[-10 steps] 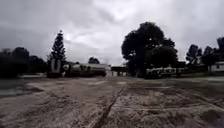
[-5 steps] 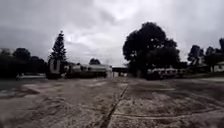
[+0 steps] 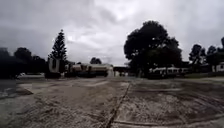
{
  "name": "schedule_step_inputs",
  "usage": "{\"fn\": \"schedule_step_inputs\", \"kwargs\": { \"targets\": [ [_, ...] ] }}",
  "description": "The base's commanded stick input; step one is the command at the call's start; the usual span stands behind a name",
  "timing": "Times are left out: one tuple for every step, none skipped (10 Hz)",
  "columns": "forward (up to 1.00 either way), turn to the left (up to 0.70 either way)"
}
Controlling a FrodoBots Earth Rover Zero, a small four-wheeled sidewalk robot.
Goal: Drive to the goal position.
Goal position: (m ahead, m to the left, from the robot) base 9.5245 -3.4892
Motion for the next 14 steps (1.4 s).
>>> {"fn": "schedule_step_inputs", "kwargs": {
  "targets": [
    [0.5, 0.0],
    [0.5, 0.0],
    [0.5, 0.0],
    [0.5, 0.0],
    [0.5, -0.36],
    [0.5, -0.5],
    [0.5, -0.5],
    [0.5, -0.37],
    [0.5, 0.0],
    [0.5, 0.0],
    [0.5, 0.0],
    [0.5, 0.0],
    [0.5, 0.0],
    [0.5, 0.0]
  ]
}}
